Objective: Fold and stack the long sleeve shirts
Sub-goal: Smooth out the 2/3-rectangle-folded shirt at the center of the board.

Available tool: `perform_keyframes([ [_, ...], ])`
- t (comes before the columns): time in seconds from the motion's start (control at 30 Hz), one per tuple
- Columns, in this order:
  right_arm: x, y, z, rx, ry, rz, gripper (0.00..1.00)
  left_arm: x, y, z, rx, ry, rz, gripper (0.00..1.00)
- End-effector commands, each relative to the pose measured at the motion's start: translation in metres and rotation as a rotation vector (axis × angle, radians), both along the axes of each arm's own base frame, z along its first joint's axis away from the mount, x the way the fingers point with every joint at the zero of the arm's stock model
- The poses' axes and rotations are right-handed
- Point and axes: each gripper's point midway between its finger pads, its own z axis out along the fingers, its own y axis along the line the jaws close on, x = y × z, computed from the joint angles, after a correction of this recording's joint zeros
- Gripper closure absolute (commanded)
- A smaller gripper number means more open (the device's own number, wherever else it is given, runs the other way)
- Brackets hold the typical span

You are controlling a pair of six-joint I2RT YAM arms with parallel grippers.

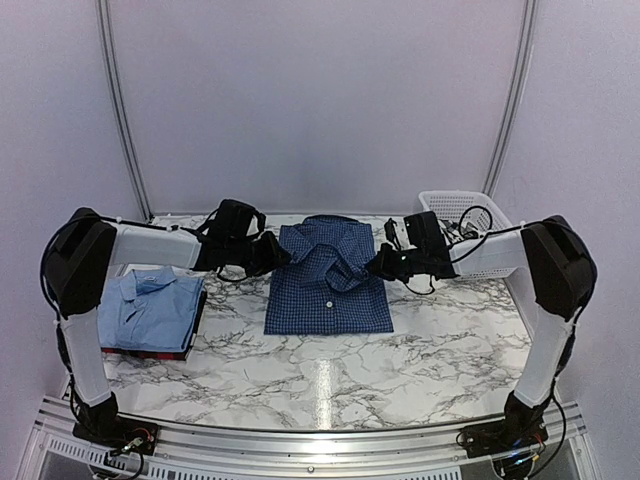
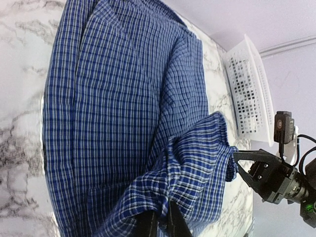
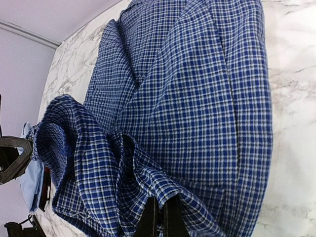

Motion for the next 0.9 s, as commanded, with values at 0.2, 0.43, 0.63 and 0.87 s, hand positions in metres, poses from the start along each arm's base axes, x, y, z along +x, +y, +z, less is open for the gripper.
perform_keyframes([
  [0.2, 0.053, -0.021, 0.007, -0.015, -0.024, -0.058, 0.63, 0.053, 0.014, -0.004, 0.009, -0.032, 0.013, 0.57],
  [0.43, 0.040, -0.042, 0.036, -0.114, -0.102, -0.099, 0.40, 0.041, 0.031, 0.031, 0.054, -0.117, 0.015, 0.32],
  [0.63, 0.003, -0.027, 0.045, -0.209, -0.148, -0.051, 0.45, 0.010, 0.030, 0.040, 0.052, -0.118, -0.013, 0.46],
  [0.87, -0.045, 0.025, 0.028, -0.217, -0.130, 0.106, 0.86, -0.016, -0.003, 0.042, 0.027, -0.108, -0.083, 0.70],
])
